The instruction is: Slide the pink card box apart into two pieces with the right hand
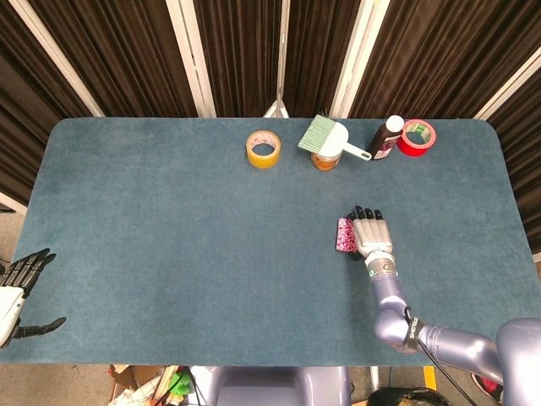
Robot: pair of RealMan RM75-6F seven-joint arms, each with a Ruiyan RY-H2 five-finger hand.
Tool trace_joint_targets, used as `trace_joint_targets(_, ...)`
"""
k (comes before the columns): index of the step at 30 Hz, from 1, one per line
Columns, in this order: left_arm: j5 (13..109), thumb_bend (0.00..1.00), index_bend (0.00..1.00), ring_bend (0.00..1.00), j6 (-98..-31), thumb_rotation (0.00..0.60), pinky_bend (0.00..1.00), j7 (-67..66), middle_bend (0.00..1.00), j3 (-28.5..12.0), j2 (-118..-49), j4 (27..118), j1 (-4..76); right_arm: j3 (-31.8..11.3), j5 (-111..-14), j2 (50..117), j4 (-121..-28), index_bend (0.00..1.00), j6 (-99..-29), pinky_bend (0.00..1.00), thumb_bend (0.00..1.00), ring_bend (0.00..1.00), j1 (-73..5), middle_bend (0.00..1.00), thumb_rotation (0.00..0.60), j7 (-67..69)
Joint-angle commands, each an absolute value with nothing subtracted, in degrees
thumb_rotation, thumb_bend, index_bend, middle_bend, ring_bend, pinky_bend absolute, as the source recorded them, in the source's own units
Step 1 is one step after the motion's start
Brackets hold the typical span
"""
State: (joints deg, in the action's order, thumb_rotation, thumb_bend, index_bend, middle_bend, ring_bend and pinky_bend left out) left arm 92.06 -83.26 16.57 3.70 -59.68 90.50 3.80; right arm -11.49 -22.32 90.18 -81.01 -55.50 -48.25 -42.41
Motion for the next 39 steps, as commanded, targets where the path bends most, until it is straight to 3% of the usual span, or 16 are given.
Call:
trace_joint_targets(1, 92.06, 0.00, 0.00, 0.00, -83.24, 0.600, 0.00, 16.61, 0.00, 3.71, -59.67, 90.50, 3.82, -11.42, -22.10, 90.21, -80.90, 0.24, -55.48, 0.00, 0.30, 0.00, -48.34, 0.00, 0.600, -42.44)
trace_joint_targets(8, 92.08, 0.00, 0.00, 0.00, -83.19, 0.600, 0.00, 16.63, 0.00, 3.76, -59.65, 90.50, 3.87, -11.31, -22.13, 90.21, -80.80, 0.43, -55.47, 0.00, 0.30, 0.00, -48.57, 0.05, 0.600, -42.11)
trace_joint_targets(15, 92.14, 0.00, 0.00, 0.00, -83.25, 0.600, 0.00, 16.69, 0.00, 3.81, -59.63, 90.47, 3.86, -11.26, -23.70, 89.73, -81.44, 0.54, -55.83, 0.00, 0.30, 0.00, -48.42, 0.14, 0.600, -41.00)
trace_joint_targets(31, 92.07, 0.00, 0.00, 0.00, -83.50, 0.600, 0.00, 16.51, 0.00, 3.76, -59.72, 90.38, 3.80, -11.40, -26.19, 84.35, -86.89, 0.56, -58.89, 0.00, 0.30, 0.00, -46.99, 0.16, 0.600, -39.54)
trace_joint_targets(39, 92.45, 0.00, 0.00, 0.00, -83.94, 0.600, 0.00, 16.29, 0.00, 3.89, -59.75, 90.47, 3.65, -9.54, -25.15, 81.33, -85.33, 0.56, -57.85, 0.00, 0.30, 0.00, -44.78, 0.16, 0.600, -38.40)
